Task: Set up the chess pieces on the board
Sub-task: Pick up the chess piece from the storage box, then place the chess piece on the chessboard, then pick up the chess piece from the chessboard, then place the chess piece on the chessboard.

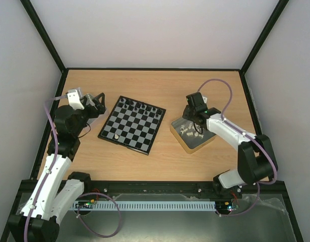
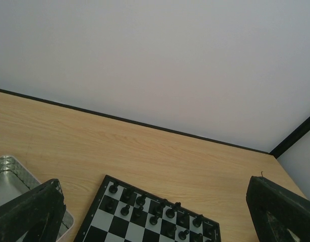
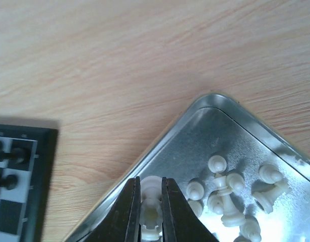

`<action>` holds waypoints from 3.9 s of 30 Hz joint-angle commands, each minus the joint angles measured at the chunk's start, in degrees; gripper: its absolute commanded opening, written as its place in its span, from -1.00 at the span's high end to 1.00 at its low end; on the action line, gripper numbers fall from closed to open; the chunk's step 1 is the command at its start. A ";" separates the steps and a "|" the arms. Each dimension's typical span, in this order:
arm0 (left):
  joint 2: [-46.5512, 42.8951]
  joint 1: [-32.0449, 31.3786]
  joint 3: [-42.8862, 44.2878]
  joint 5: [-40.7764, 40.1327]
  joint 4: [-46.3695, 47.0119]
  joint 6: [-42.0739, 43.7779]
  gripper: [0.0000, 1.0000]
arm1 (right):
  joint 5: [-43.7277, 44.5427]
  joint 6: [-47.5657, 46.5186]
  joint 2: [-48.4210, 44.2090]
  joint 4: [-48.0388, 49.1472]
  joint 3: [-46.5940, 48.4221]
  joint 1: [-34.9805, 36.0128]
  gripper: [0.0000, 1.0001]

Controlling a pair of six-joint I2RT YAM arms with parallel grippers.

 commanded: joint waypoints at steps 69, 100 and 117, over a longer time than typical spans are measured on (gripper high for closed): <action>-2.66 0.37 -0.09 -1.29 1.46 -0.38 -0.99 | -7.23 3.23 25.19 -5.81 23.40 33.78 0.90; -3.07 0.41 -0.20 -1.82 0.94 -0.44 -0.99 | -8.21 3.37 30.83 -7.54 32.80 35.61 0.43; -2.79 0.37 -0.24 -1.86 0.94 -0.55 -0.99 | -7.77 4.18 31.39 -8.52 31.34 35.61 0.40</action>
